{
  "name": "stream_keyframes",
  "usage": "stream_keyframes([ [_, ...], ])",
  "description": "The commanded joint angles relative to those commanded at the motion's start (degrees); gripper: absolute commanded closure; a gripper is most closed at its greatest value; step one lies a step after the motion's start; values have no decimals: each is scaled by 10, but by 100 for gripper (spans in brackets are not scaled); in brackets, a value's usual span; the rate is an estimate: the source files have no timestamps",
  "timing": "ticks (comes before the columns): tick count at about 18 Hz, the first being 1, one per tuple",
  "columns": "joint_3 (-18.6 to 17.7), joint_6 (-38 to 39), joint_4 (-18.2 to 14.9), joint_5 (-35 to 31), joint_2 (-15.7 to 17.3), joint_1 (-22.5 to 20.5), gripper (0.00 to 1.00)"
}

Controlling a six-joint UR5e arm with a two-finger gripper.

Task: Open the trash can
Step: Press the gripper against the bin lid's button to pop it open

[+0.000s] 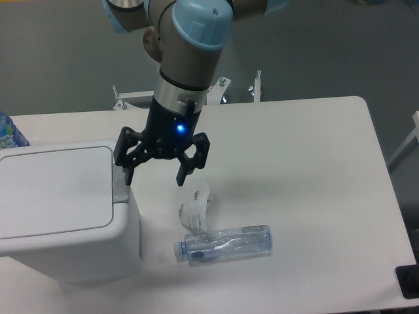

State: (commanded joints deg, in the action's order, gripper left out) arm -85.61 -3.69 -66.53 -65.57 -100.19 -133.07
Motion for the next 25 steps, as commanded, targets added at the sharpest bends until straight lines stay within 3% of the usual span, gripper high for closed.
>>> stream_keyframes([
  [25, -1, 0, 9, -1, -7, 2, 0],
])
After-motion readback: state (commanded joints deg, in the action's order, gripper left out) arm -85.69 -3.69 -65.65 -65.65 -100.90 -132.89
